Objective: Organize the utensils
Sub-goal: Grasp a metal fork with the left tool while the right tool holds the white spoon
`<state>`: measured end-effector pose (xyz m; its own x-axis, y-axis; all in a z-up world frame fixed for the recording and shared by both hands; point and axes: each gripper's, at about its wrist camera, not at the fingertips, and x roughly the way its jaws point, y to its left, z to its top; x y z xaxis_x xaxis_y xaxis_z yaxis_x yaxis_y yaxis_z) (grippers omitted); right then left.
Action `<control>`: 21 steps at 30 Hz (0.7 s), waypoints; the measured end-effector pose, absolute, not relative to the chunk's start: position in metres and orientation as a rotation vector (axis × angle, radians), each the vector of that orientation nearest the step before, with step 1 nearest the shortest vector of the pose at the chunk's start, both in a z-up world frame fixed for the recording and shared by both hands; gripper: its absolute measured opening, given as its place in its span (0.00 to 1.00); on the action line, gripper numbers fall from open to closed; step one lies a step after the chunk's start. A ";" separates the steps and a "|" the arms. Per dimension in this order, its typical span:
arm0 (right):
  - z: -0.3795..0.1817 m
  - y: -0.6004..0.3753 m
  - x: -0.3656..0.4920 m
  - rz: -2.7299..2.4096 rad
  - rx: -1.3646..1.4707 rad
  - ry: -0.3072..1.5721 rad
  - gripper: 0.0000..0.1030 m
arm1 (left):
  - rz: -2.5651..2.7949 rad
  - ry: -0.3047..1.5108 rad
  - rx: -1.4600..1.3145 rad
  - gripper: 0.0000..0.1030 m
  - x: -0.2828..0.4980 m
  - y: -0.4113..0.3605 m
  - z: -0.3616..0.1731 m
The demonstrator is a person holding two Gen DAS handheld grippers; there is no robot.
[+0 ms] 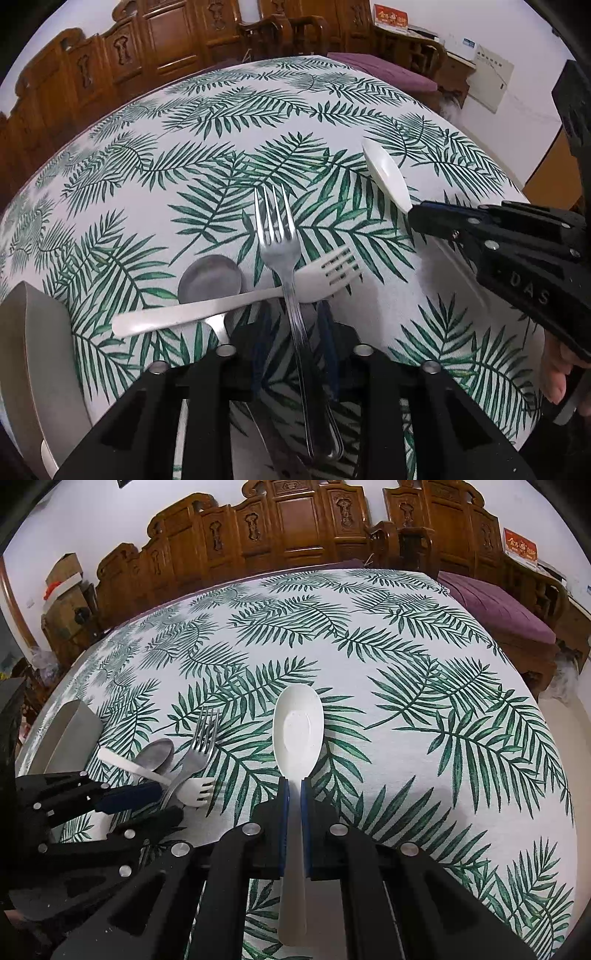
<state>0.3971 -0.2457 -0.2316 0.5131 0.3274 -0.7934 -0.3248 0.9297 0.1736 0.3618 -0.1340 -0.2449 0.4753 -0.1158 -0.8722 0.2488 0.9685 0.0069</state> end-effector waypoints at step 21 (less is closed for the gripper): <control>-0.210 -0.230 0.387 0.449 0.003 0.902 0.08 | -0.228 0.954 0.112 0.06 0.329 -0.114 -0.194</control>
<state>0.3868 -0.2299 -0.2101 0.5343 0.3779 -0.7561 -0.3754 0.9075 0.1884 0.3288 -0.1135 -0.1939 0.5566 -0.1437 -0.8182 0.2425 0.9701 -0.0054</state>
